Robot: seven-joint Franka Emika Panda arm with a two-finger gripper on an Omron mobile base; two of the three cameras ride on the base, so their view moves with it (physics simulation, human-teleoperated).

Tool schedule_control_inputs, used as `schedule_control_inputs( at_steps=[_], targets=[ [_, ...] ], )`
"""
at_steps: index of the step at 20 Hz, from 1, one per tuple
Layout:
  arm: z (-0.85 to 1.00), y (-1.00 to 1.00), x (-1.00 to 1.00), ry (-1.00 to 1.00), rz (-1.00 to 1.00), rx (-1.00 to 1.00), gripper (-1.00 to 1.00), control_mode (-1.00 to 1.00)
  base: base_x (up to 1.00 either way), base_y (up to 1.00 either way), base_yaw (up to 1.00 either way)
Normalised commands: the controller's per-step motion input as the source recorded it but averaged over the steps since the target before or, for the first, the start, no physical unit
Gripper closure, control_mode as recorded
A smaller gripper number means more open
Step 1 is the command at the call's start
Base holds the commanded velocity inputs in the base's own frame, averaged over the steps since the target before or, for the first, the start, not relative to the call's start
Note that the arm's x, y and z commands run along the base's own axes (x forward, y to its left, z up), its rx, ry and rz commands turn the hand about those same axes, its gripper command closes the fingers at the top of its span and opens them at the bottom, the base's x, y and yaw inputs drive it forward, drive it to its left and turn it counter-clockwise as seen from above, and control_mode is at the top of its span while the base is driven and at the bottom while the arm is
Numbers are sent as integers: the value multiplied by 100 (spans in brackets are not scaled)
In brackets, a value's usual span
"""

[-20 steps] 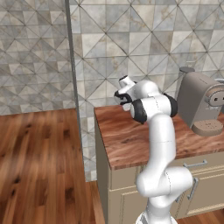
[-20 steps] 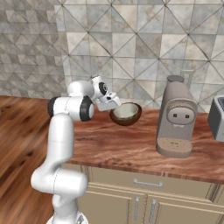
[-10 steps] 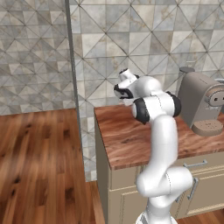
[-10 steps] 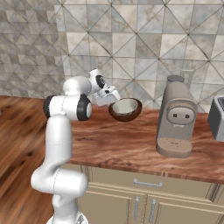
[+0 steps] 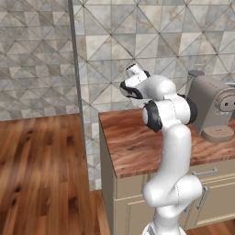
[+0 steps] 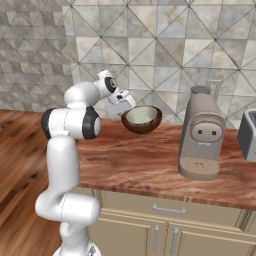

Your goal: Pick up the bowls on the counter and stack them on top of one another in the open cabinet. Place the smaller bowl on top of the larger bowl.

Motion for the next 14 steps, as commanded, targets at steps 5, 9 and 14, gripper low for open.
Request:
schedule_control_inputs(
  at_steps=[5, 9, 14],
  targets=[
    [48, 7, -41, 0, 4, 0, 100, -100, 0, 0, 0],
    [50, 9, -44, 0, 5, 0, 100, -100, 0, 0, 0],
    [48, 9, -45, 1, 5, 0, 100, -100, 0, 0, 0]
  ],
)
